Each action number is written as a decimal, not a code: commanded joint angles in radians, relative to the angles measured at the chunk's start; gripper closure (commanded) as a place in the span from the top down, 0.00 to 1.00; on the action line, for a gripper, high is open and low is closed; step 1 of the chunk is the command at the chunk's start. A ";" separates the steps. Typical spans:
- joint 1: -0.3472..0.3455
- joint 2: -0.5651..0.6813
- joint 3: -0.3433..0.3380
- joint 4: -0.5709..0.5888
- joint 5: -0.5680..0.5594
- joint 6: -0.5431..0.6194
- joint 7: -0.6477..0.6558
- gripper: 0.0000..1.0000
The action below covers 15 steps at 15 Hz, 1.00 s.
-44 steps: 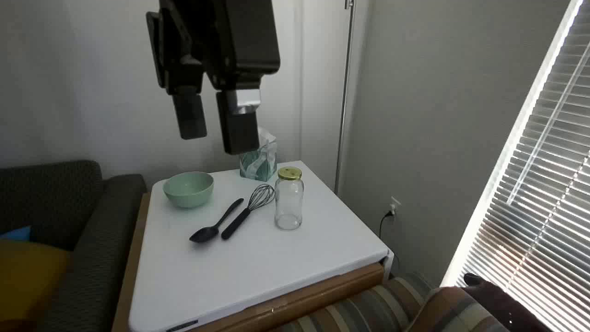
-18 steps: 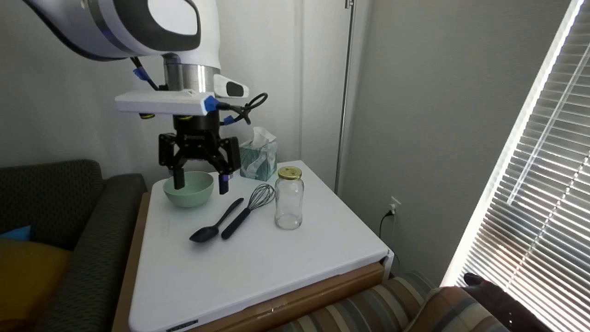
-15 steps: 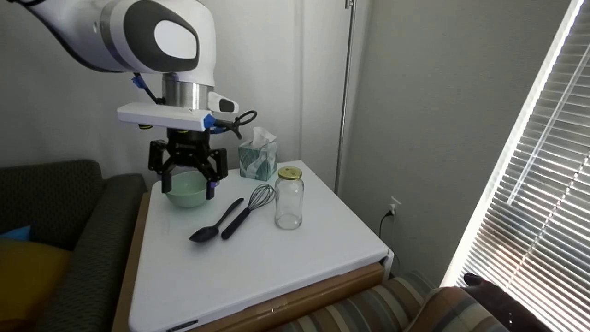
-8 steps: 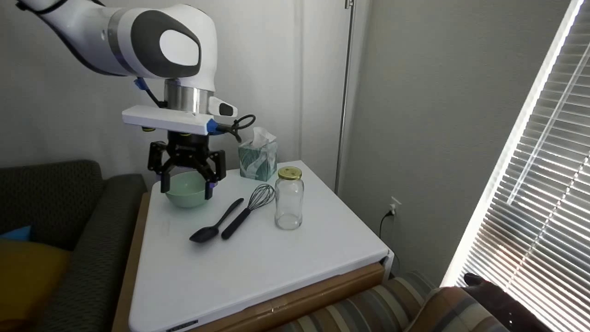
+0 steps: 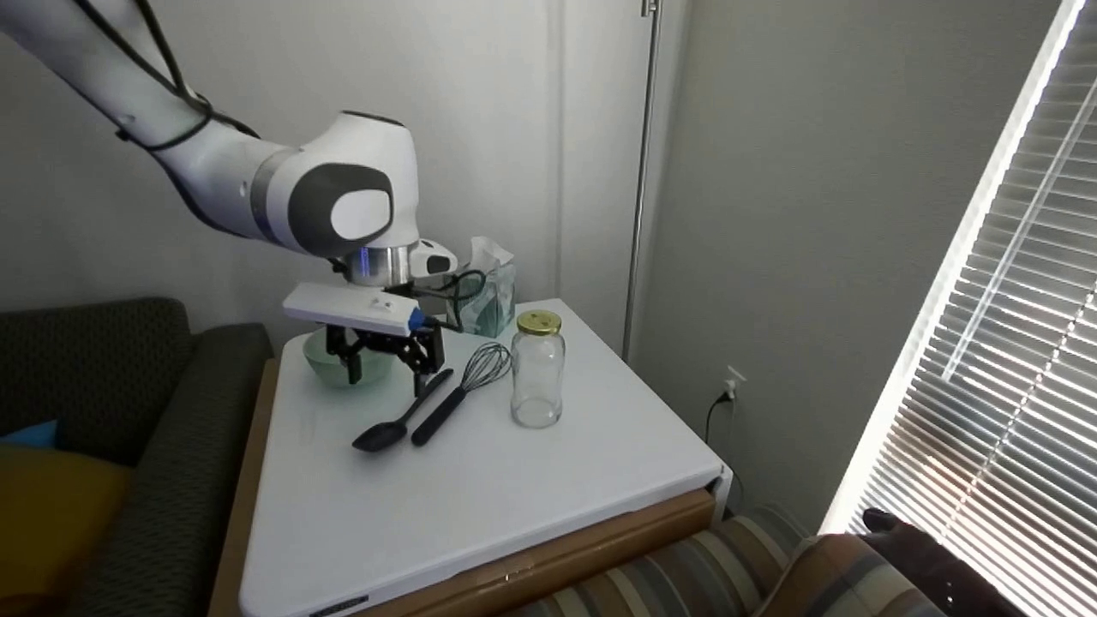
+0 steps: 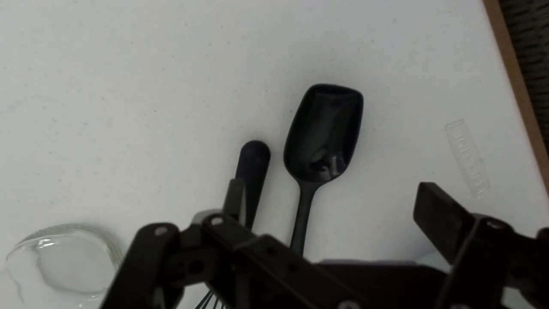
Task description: Put the spoon in the bowl
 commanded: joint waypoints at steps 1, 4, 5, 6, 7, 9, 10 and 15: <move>-0.004 0.155 0.013 0.179 0.014 -0.009 -0.010 1.00; 0.017 0.244 0.009 0.292 0.011 -0.010 0.026 1.00; 0.023 0.270 0.010 0.323 0.011 -0.009 0.035 1.00; 0.037 0.295 0.005 0.351 0.004 -0.011 0.048 1.00; 0.045 0.316 0.006 0.376 0.003 -0.019 0.053 1.00; 0.063 0.349 -0.001 0.410 -0.005 -0.028 0.065 1.00; 0.065 0.363 0.000 0.424 -0.005 -0.030 0.064 1.00; 0.074 0.402 -0.030 0.465 -0.022 -0.016 0.076 1.00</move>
